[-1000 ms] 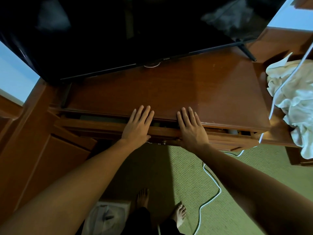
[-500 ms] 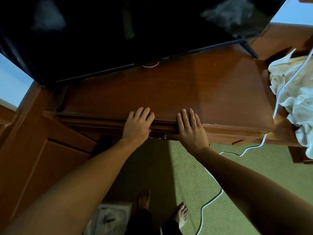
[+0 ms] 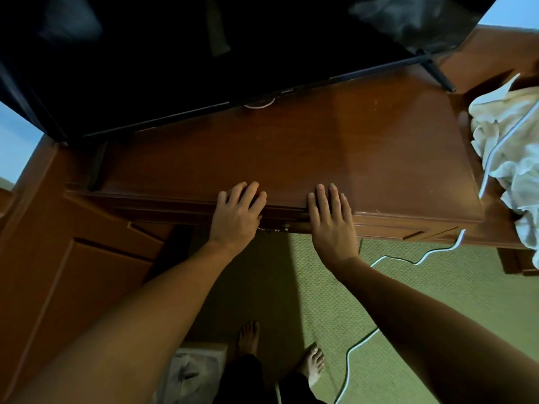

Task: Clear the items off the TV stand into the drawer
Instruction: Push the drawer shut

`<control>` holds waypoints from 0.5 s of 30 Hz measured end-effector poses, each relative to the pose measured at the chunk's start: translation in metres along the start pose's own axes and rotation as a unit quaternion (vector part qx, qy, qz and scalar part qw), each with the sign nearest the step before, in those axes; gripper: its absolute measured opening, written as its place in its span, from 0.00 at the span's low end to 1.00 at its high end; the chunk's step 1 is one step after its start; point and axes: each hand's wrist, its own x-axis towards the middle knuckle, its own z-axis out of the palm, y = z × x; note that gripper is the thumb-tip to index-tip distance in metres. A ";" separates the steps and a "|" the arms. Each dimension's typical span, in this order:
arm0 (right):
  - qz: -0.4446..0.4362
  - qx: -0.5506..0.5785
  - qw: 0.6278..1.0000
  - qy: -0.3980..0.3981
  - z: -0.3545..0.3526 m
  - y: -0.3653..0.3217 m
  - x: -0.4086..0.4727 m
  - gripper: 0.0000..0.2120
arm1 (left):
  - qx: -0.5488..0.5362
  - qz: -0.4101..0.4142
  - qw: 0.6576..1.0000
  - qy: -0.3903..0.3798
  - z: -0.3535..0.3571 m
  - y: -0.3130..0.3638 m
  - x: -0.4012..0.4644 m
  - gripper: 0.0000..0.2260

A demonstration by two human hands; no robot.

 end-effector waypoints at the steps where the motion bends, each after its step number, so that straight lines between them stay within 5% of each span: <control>1: -0.001 -0.006 1.000 -0.003 -0.003 0.000 0.000 0.26 | 0.000 -0.003 1.000 -0.002 -0.001 0.001 -0.001 0.25; 15: -0.004 0.010 0.990 -0.141 -0.067 0.009 -0.006 0.40 | -0.168 -0.069 0.971 -0.154 -0.074 0.000 -0.010 0.30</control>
